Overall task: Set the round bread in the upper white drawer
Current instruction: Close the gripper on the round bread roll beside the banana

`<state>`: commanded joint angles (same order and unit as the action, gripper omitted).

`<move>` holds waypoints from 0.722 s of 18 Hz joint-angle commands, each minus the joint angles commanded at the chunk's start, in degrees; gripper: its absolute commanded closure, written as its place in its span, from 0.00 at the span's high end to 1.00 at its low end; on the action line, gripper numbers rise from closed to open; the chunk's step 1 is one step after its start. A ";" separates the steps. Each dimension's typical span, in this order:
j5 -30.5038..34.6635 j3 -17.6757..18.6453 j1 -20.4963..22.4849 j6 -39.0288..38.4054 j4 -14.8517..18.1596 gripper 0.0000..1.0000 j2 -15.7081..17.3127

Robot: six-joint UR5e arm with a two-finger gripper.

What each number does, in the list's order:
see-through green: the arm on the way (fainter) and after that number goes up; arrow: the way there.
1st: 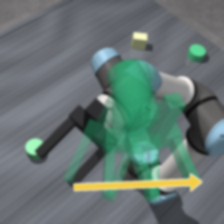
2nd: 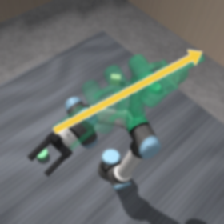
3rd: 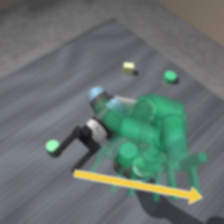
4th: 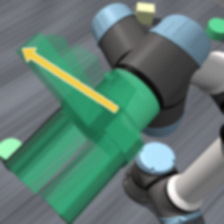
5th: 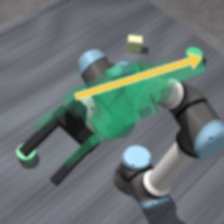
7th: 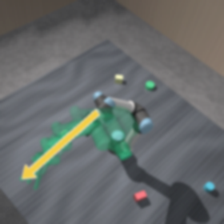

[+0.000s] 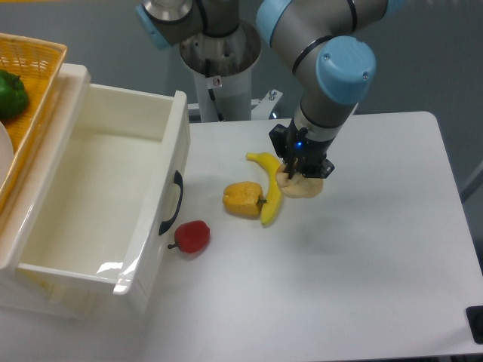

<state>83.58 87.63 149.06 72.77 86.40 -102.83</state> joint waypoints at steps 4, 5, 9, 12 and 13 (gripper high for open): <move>0.00 -0.18 0.00 -0.09 0.00 0.17 0.00; -0.09 0.00 0.00 -0.09 0.00 0.17 0.00; -0.09 -0.35 0.00 -0.79 -0.17 0.17 0.00; -0.18 -0.53 0.00 -1.58 -0.09 0.17 0.44; -0.35 -0.53 0.09 -1.84 -0.09 0.17 0.61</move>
<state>83.23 87.10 149.15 70.93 86.31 -102.22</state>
